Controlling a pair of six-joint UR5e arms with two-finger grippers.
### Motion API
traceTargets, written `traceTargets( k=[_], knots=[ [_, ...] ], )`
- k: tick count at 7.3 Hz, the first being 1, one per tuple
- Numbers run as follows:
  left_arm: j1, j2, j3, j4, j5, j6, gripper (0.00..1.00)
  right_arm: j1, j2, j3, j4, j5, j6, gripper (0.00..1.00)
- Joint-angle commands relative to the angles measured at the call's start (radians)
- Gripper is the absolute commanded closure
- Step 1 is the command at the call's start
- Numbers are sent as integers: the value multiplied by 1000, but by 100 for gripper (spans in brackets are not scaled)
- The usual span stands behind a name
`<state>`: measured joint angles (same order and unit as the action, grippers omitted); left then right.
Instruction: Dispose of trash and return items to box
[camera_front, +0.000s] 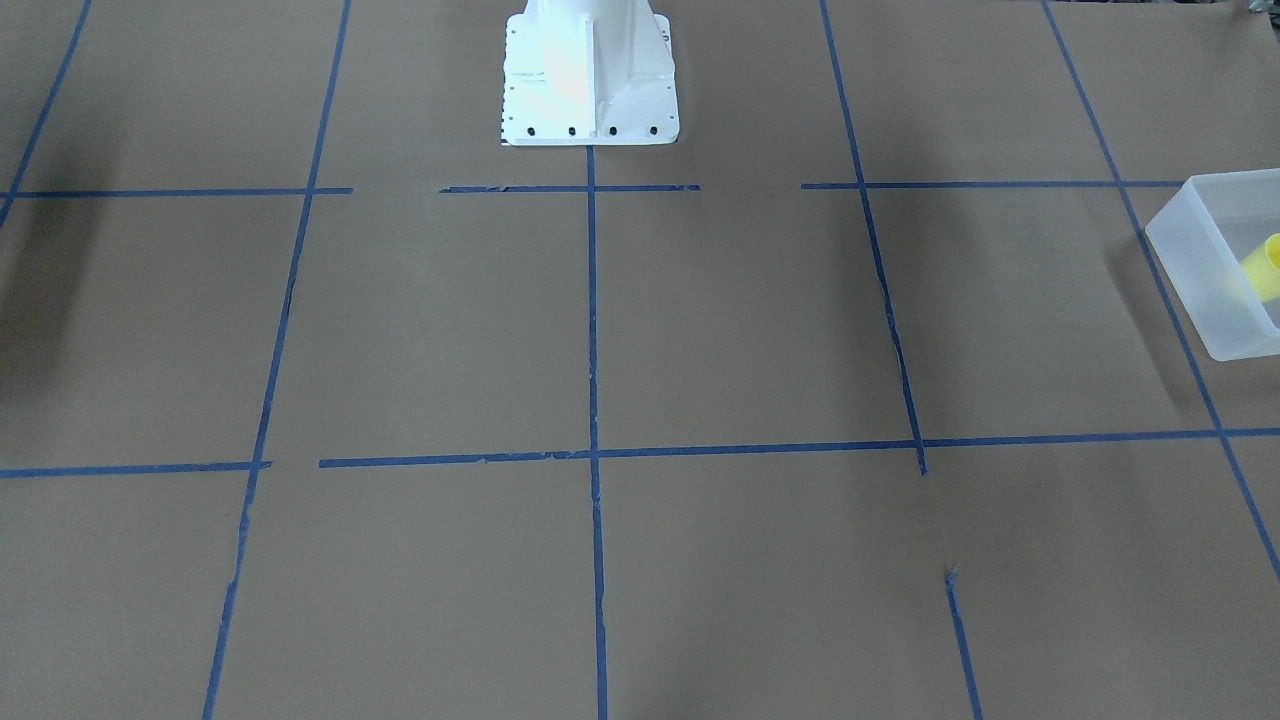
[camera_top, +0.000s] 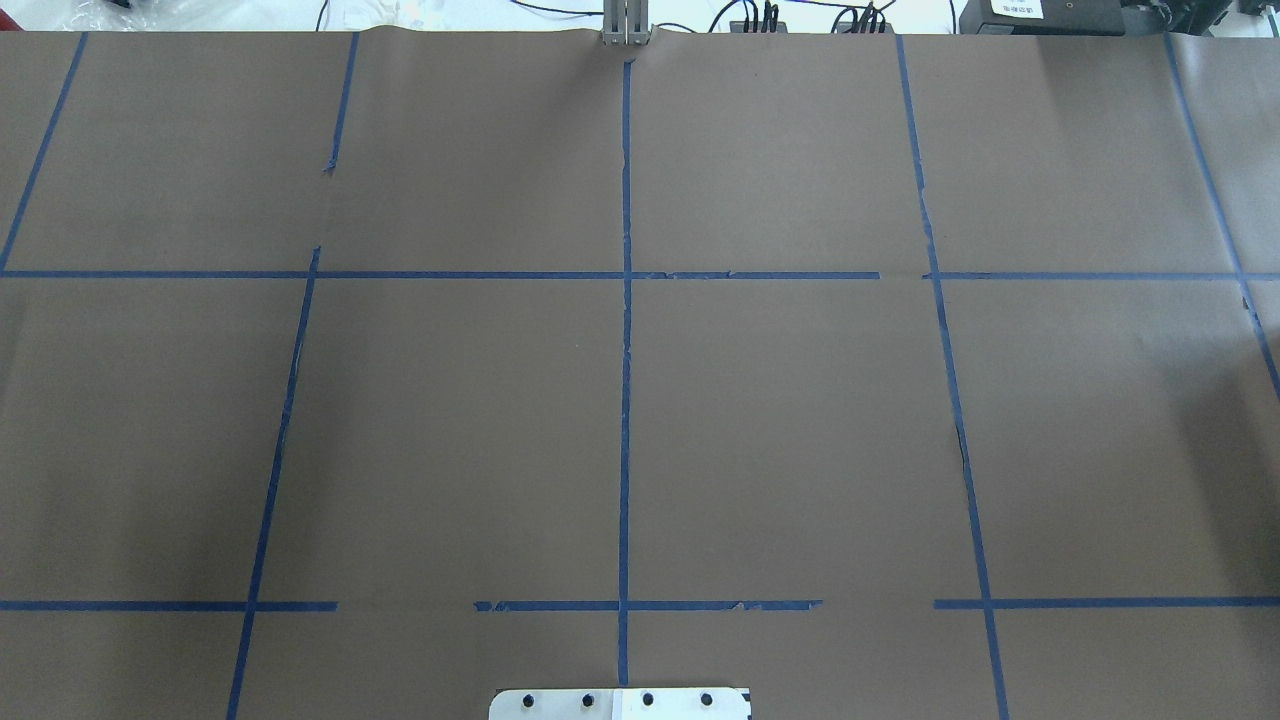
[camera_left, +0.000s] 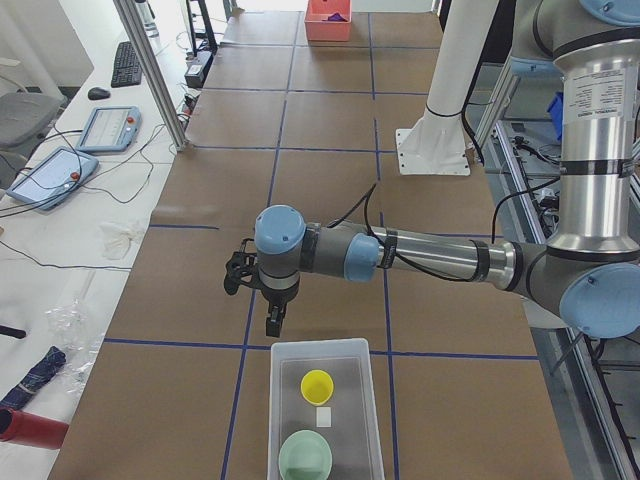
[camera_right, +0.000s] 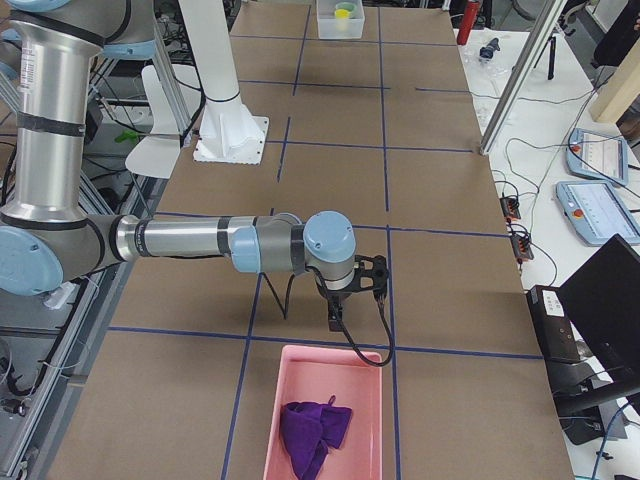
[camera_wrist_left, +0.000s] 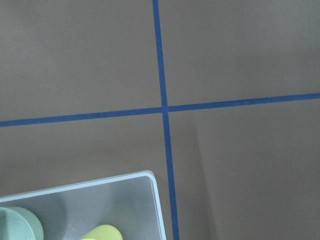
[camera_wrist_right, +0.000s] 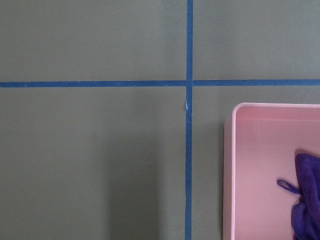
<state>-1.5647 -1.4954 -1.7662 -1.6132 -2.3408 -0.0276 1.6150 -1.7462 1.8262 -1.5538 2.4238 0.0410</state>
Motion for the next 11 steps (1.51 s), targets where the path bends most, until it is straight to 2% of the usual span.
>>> traceTargets(
  k=[1, 11],
  knots=[
    [0, 0, -1, -1, 0, 0, 0, 2, 1, -2, 1, 3, -3, 0],
    [0, -2, 10, -27, 0, 0, 0, 2, -1, -10, 3, 6, 4, 0]
  ],
)
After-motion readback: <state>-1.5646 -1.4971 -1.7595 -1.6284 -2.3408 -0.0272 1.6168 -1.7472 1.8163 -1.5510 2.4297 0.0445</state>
